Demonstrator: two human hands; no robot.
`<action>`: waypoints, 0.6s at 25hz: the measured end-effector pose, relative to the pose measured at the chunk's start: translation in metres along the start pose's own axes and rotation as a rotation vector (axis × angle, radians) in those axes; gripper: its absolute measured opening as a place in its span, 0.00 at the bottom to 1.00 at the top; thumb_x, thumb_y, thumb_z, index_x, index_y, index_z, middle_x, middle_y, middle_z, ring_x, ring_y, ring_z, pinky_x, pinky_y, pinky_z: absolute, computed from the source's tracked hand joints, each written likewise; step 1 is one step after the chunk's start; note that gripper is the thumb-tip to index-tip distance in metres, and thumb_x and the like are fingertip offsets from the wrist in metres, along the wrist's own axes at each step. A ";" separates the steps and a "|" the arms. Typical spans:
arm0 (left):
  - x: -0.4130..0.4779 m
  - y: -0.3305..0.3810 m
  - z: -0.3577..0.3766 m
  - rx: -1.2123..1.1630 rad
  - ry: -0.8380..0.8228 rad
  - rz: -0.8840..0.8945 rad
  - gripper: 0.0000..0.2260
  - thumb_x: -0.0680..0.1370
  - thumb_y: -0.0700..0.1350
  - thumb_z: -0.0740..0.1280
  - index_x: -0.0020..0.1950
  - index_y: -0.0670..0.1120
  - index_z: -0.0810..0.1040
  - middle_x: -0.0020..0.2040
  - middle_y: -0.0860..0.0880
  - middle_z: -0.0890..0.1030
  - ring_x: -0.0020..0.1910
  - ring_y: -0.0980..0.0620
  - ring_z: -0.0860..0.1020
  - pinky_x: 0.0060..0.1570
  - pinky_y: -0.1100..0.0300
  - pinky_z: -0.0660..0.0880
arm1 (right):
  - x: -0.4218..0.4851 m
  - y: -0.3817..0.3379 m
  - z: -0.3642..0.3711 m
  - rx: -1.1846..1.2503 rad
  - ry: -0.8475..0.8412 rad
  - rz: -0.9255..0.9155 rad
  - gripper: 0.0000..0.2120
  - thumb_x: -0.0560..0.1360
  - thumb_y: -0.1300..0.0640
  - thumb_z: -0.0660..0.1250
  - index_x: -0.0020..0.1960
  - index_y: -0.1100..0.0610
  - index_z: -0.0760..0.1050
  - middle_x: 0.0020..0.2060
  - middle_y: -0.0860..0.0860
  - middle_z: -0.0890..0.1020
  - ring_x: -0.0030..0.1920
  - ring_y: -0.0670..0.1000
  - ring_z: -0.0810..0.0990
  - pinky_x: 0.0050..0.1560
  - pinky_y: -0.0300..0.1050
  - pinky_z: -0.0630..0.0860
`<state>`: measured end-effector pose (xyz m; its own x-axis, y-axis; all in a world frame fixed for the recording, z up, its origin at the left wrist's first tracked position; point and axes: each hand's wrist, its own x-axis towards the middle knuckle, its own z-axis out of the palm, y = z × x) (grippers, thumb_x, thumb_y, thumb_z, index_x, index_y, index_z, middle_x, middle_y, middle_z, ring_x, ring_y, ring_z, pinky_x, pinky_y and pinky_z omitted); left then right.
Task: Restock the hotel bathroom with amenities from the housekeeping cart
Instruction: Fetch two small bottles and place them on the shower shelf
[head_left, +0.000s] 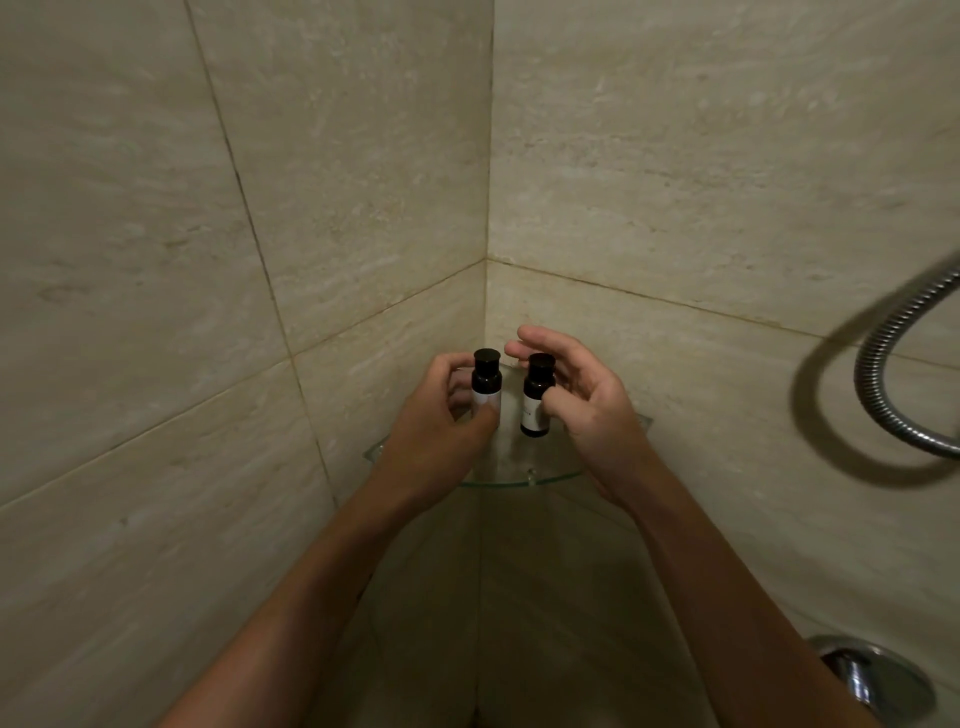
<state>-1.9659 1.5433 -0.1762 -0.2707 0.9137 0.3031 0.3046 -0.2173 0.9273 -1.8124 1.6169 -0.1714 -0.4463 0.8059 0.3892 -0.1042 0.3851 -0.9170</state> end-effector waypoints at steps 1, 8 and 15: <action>0.000 0.000 -0.002 -0.004 -0.020 0.011 0.14 0.80 0.40 0.68 0.65 0.49 0.73 0.54 0.52 0.83 0.54 0.57 0.82 0.54 0.59 0.79 | -0.001 0.000 0.000 -0.029 0.003 -0.004 0.26 0.75 0.76 0.58 0.69 0.58 0.73 0.60 0.51 0.82 0.62 0.43 0.80 0.58 0.38 0.77; 0.003 -0.005 -0.005 0.087 -0.042 0.030 0.19 0.79 0.29 0.61 0.67 0.45 0.72 0.57 0.42 0.82 0.54 0.47 0.81 0.53 0.61 0.79 | -0.013 0.004 -0.003 -0.245 0.049 -0.010 0.21 0.78 0.67 0.64 0.70 0.55 0.72 0.57 0.48 0.83 0.59 0.42 0.80 0.57 0.38 0.78; 0.003 -0.011 0.000 0.178 0.020 0.089 0.18 0.78 0.33 0.66 0.65 0.48 0.73 0.57 0.48 0.81 0.58 0.51 0.80 0.59 0.58 0.78 | -0.016 0.002 -0.003 -0.378 0.063 -0.022 0.24 0.76 0.64 0.71 0.70 0.55 0.72 0.55 0.40 0.79 0.57 0.37 0.78 0.59 0.28 0.72</action>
<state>-1.9703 1.5481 -0.1850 -0.2532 0.8860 0.3884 0.4842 -0.2315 0.8438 -1.8025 1.6060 -0.1792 -0.3912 0.8169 0.4239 0.2275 0.5322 -0.8155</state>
